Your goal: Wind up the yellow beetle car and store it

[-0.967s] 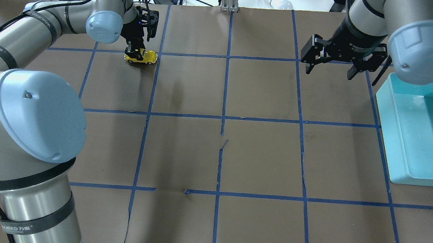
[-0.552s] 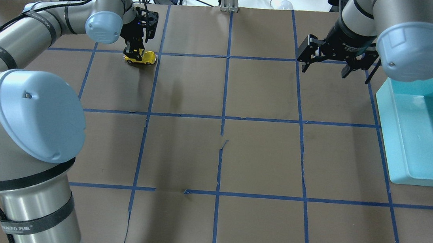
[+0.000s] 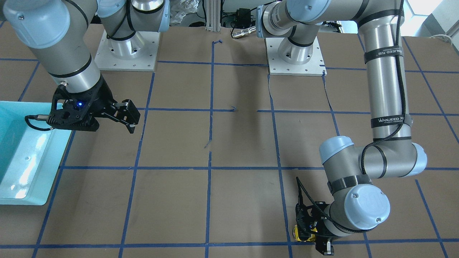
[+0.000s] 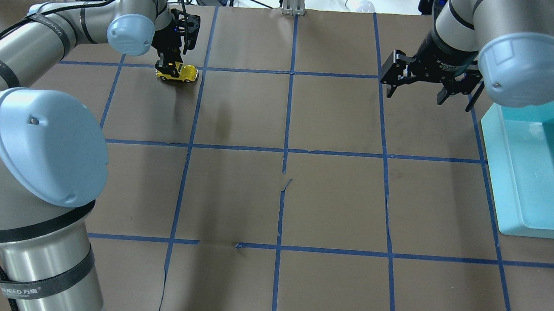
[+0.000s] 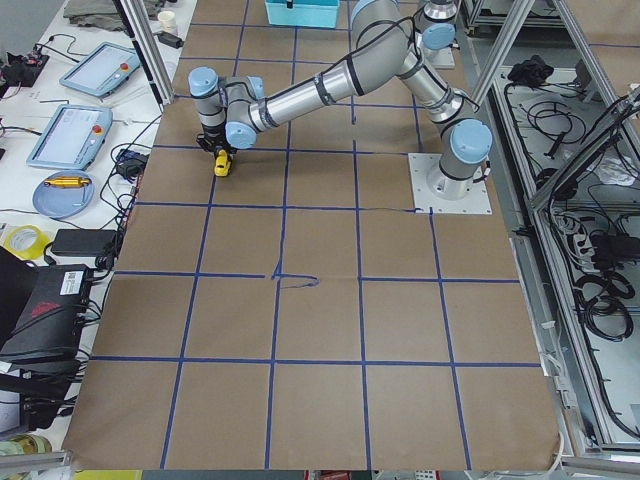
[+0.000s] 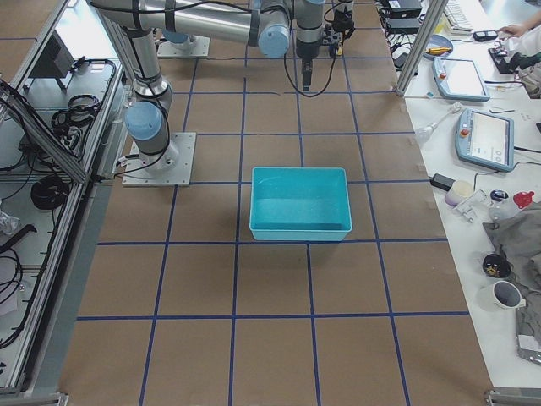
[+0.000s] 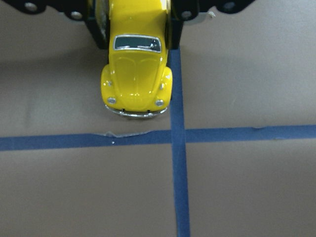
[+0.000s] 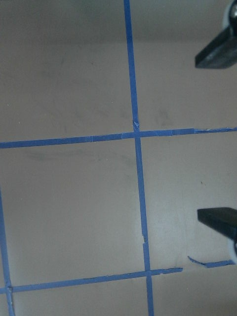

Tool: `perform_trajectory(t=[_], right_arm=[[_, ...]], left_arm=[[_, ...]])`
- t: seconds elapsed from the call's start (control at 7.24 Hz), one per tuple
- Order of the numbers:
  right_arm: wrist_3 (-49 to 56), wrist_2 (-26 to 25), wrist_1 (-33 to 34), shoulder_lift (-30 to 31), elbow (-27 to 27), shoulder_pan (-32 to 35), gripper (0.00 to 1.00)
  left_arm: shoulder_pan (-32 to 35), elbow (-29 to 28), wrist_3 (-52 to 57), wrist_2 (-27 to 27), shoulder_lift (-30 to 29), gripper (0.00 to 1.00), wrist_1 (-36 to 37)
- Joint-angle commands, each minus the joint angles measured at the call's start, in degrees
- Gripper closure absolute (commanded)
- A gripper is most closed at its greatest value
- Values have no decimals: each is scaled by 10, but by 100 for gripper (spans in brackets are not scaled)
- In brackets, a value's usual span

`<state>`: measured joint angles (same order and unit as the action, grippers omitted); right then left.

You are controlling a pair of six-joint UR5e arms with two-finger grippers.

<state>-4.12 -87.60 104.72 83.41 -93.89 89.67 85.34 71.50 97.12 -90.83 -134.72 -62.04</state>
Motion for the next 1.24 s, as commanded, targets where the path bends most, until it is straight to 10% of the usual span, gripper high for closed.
perform_trajectory(t=[0.0, 1.1], right_arm=[[3, -5, -4, -1, 7, -3, 0], [7, -28, -163, 47, 61, 5, 0]], left_arm=[[-3, 0, 7, 0, 0, 91, 2], [-26, 0, 20, -22, 1, 92, 4]])
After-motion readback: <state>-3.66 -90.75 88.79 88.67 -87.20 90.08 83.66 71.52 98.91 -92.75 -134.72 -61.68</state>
